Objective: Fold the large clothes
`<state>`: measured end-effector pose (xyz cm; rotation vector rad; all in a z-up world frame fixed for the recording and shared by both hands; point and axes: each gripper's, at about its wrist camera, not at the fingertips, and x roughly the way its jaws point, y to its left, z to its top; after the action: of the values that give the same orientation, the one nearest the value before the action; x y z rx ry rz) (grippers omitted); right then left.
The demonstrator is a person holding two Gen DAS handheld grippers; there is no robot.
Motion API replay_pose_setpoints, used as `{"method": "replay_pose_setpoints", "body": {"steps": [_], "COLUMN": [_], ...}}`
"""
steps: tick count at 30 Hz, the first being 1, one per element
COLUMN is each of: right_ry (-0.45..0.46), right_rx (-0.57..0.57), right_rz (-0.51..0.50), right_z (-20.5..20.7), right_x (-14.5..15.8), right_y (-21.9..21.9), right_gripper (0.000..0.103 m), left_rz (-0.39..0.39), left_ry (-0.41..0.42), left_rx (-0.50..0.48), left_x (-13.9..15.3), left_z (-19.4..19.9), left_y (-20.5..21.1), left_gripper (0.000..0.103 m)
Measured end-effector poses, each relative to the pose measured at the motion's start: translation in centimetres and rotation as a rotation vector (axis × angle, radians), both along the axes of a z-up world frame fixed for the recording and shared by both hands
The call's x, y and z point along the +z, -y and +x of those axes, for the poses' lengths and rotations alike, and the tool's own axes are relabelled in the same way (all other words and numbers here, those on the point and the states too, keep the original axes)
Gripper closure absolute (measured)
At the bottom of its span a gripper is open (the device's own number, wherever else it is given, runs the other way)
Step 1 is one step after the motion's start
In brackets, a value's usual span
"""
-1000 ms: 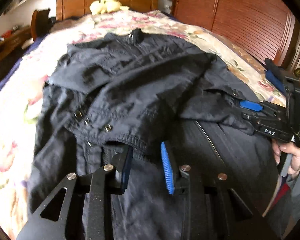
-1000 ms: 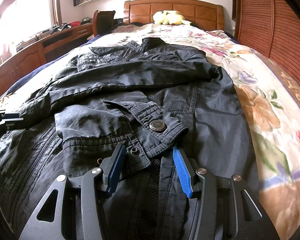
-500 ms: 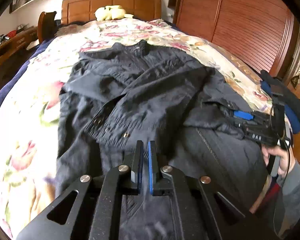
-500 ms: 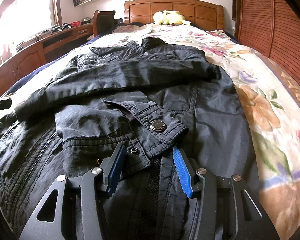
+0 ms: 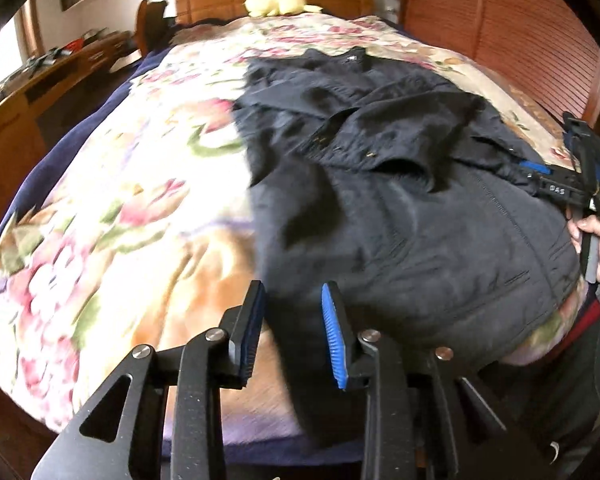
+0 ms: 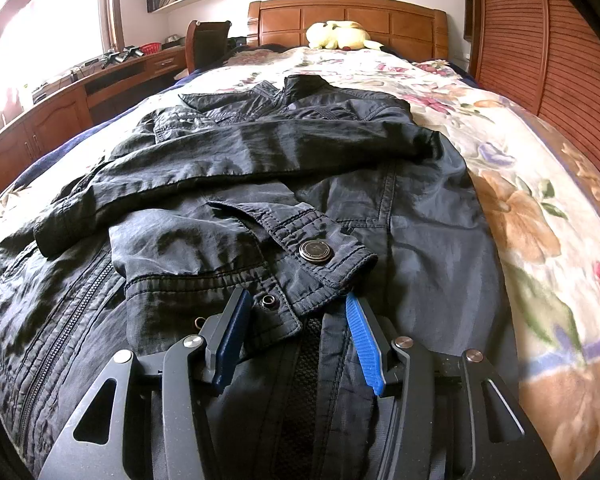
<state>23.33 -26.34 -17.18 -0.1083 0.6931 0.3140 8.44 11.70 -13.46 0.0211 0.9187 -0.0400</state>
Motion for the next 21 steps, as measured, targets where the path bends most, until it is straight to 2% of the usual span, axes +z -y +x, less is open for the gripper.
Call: {"method": "replay_pose_setpoints", "body": {"steps": [3, 8, 17, 18, 21], "right_ry": [0.000, 0.000, -0.001, -0.001, -0.032], "right_rx": [0.000, 0.001, 0.000, -0.002, 0.002], "right_rz": [0.000, 0.000, -0.001, 0.000, -0.002], "right_z": [0.0, 0.0, 0.1, 0.0, 0.4], "right_x": [0.0, 0.0, 0.0, 0.0, 0.1], "right_y": [0.0, 0.0, 0.0, 0.0, 0.1], "right_gripper": [0.051, 0.051, 0.051, 0.050, 0.038], "left_rz": [-0.019, 0.019, 0.010, 0.013, 0.006], "left_ry": [-0.005, -0.015, -0.014, -0.013, -0.014], "left_rx": [0.007, 0.014, 0.027, 0.027, 0.030], "left_x": [-0.6, -1.2, -2.2, -2.1, -1.9], "left_z": [-0.2, 0.4, 1.4, 1.3, 1.2], "left_y": [-0.7, -0.3, -0.8, -0.8, -0.9], "left_gripper": [0.070, 0.068, 0.066, 0.066, 0.066]}}
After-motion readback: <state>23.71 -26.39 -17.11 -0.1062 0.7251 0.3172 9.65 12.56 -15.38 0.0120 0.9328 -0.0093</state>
